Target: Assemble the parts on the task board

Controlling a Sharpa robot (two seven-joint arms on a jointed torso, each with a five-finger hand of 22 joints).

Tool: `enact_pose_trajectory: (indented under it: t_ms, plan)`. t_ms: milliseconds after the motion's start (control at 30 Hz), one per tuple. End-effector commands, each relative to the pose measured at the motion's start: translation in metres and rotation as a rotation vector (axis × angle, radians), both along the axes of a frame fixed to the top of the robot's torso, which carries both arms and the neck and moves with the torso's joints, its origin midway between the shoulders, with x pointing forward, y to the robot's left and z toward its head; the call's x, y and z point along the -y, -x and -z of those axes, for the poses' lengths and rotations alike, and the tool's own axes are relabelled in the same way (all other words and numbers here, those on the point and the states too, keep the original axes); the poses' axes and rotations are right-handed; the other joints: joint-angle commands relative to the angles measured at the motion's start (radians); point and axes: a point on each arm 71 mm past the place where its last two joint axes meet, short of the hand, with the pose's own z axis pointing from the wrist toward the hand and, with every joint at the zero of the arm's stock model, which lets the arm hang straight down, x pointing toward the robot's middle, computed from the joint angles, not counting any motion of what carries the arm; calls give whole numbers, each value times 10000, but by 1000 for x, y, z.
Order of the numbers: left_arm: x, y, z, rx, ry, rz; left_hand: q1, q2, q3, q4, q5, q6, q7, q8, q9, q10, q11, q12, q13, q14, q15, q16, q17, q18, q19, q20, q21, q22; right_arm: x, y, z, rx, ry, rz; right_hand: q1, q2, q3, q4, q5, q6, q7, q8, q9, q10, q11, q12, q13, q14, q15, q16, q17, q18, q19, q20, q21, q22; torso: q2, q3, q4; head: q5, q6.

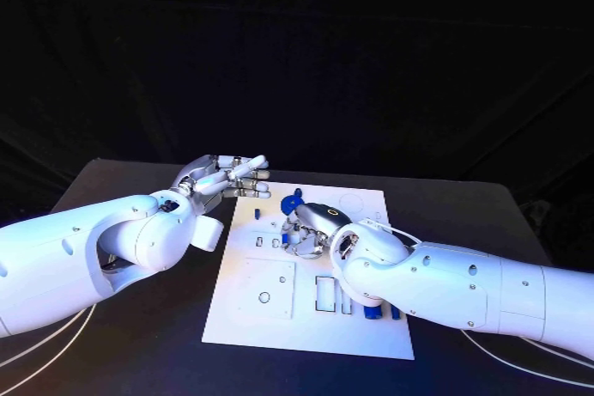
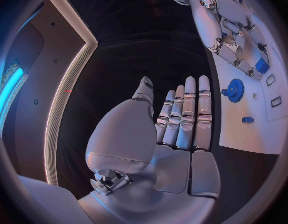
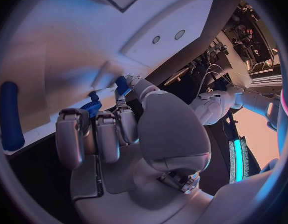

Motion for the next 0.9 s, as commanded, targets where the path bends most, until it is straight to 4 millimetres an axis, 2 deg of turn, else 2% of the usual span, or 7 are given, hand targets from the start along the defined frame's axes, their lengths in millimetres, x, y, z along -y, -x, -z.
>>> enact_pose_trajectory:
  t_ms: [33, 300, 433, 900]
  plan:
    - [2, 1, -2, 126, 123, 151, 42, 44, -13, -65, 22, -33, 23, -55, -12, -51, 10, -43, 5, -54, 31, -50, 10, 128, 17, 47, -35, -15, -1, 0, 5, -35, 353, 16, -108, 22, -55, 35, -39, 8, -18, 22, 15, 11, -23, 46, 721, 965, -96, 58, 2305, -57, 249, -80, 25, 1681, 1, -4, -5, 21, -2]
    - [3, 0, -2, 123, 124, 156, 42, 44, -13, -65, 22, -33, 23, -55, -12, -51, 10, -43, 5, -54, 31, -50, 10, 128, 17, 47, -35, -15, -2, -2, 10, -154, 479, 60, -129, 6, -63, 41, -54, -22, -9, 4, 10, 0, -18, 35, 709, 961, -94, 50, 2291, -53, 238, -81, 9, 1668, -3, -4, 12, 17, -26]
    - [3, 0, -2, 136, 125, 145, 42, 44, -13, -65, 22, -33, 23, -55, -12, -51, 10, -43, 5, -54, 31, -50, 10, 128, 17, 47, -35, -15, -2, -2, 11, -198, 507, 32, -142, -5, -70, 46, -62, -34, -4, -5, 9, -1, -14, 33, 708, 961, -92, 48, 2287, -51, 233, -81, 2, 1663, -4, -11, 0, 33, -52]
    - [2, 0, -2, 135, 116, 122, 42, 44, -13, -65, 22, -33, 23, -55, -12, -51, 10, -43, 5, -54, 31, -50, 10, 128, 17, 47, -35, -15, -2, 1, 12, -310, 579, -73, -176, -47, -92, 53, -73, -55, 4, -20, 6, -14, -6, 19, 696, 960, -87, 46, 2284, -48, 225, -80, -11, 1655, -5, -2, 0, 36, -69]
